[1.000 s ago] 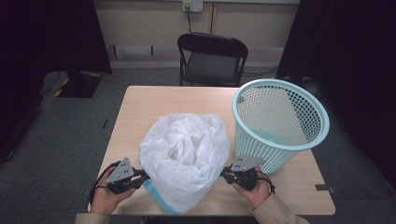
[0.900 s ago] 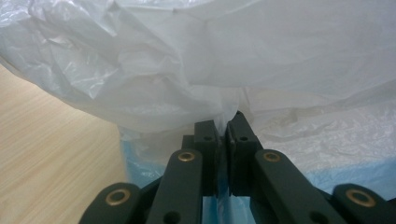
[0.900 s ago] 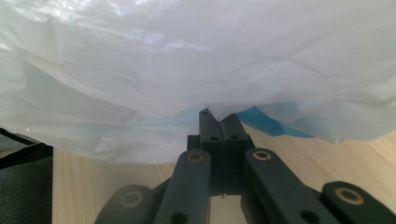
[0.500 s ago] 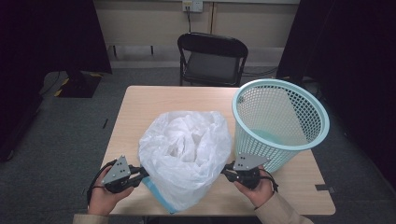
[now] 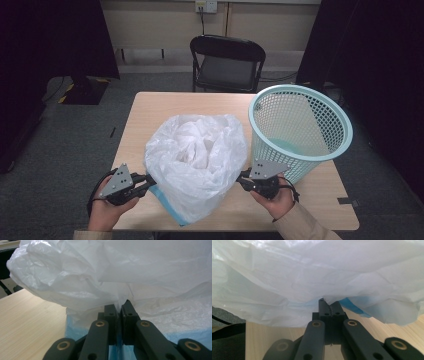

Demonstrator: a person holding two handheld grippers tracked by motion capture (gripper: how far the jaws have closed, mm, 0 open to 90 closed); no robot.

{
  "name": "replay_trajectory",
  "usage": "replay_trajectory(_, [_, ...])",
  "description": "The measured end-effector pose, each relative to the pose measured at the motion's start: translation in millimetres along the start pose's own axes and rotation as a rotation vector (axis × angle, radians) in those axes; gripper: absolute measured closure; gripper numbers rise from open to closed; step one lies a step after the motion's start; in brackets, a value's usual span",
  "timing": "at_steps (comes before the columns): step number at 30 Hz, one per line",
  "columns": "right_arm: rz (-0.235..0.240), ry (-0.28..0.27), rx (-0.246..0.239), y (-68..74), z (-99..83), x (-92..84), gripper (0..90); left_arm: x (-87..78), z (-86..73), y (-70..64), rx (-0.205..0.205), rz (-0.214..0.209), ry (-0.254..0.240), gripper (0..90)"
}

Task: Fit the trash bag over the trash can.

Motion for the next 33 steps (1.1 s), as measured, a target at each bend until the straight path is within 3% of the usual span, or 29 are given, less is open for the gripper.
replay_trajectory(15, [0.002, -0.020, -0.047, 0.7, 28.1, -3.8, 90.0, -3.0, 26.7, 1.7, 0.036, 0.003, -0.022, 85.5])
replay_trajectory(33, [0.000, -0.048, -0.124, 0.7, 77.7, -7.9, 90.0, -12.3, 73.7, 9.3, 0.094, 0.014, -0.057, 85.6])
Point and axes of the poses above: each handheld gripper's, and its own axes: x roughly forward along the jaws, z roughly out of its top, y roughly to its left, the point moved 8 cm from there along x, roughly forward along the jaws, and after that the axes turned 12 degrees about -y, right-handed, at the moved point
